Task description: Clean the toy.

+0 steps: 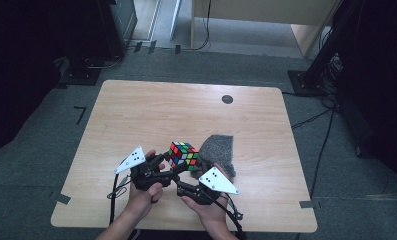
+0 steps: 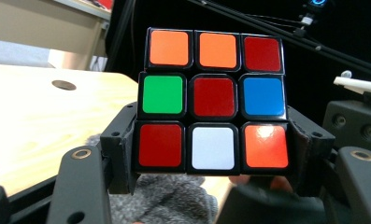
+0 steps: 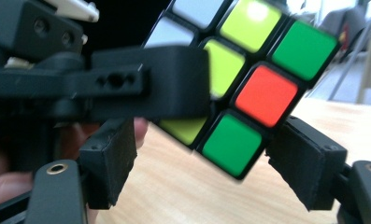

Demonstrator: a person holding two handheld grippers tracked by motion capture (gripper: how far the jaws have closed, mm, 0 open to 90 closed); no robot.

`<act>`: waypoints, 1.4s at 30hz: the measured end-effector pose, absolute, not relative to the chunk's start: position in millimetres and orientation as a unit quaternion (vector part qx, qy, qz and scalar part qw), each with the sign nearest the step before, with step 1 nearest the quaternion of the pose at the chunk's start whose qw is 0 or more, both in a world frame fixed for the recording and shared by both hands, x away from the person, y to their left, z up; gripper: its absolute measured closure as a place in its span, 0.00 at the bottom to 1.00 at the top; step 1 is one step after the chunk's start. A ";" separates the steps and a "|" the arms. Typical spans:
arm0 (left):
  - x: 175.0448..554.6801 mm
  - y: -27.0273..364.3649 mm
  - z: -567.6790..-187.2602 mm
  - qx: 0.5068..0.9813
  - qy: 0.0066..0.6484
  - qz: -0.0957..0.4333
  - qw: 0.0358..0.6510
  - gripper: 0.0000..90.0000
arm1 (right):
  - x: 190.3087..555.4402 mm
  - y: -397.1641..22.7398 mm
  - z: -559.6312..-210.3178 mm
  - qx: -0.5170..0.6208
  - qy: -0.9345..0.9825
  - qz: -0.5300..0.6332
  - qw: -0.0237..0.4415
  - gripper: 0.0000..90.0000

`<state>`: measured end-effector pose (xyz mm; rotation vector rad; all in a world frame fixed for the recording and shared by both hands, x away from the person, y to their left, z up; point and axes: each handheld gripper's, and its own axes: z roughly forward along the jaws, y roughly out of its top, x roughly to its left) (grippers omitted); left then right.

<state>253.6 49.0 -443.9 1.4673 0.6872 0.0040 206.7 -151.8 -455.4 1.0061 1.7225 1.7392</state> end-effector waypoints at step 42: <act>280.1 62.4 -435.2 0.728 0.298 -0.100 0.610 0.37 | 214.3 -167.2 -465.4 0.152 0.691 0.592 0.386 0.36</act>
